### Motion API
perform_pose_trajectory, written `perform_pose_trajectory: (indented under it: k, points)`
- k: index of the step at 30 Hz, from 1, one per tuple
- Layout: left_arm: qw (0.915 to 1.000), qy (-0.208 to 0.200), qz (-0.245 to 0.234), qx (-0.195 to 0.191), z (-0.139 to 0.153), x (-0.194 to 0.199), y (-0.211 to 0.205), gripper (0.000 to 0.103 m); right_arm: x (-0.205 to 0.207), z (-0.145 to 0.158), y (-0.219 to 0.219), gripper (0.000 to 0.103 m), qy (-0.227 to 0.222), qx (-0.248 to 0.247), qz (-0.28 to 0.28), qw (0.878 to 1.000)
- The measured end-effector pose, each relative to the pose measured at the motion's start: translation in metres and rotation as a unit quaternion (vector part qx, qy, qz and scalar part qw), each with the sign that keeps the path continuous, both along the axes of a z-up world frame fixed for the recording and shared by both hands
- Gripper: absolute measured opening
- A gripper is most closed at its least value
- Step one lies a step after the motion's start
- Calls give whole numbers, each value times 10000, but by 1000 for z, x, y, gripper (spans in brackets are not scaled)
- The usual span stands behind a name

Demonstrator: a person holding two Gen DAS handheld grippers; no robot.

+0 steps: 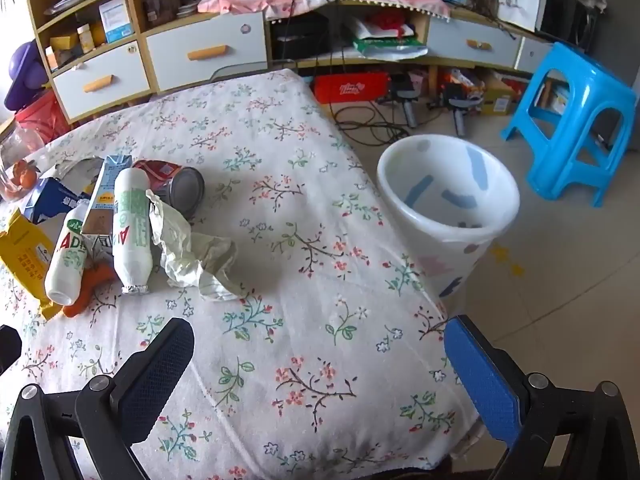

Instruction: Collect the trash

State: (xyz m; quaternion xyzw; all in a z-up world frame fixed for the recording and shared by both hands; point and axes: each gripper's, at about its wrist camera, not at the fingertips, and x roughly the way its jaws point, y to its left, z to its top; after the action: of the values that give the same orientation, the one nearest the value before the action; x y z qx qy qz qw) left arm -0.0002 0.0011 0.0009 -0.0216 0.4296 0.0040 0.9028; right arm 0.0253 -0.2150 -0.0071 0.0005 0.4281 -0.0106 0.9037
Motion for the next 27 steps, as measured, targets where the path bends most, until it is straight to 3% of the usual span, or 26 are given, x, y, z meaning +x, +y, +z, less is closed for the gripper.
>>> perform_pose_trajectory:
  k: [27]
  points:
    - [9999, 144, 47, -25, -7, -2, 5, 102, 0, -8, 4, 103, 54, 77, 8, 10000]
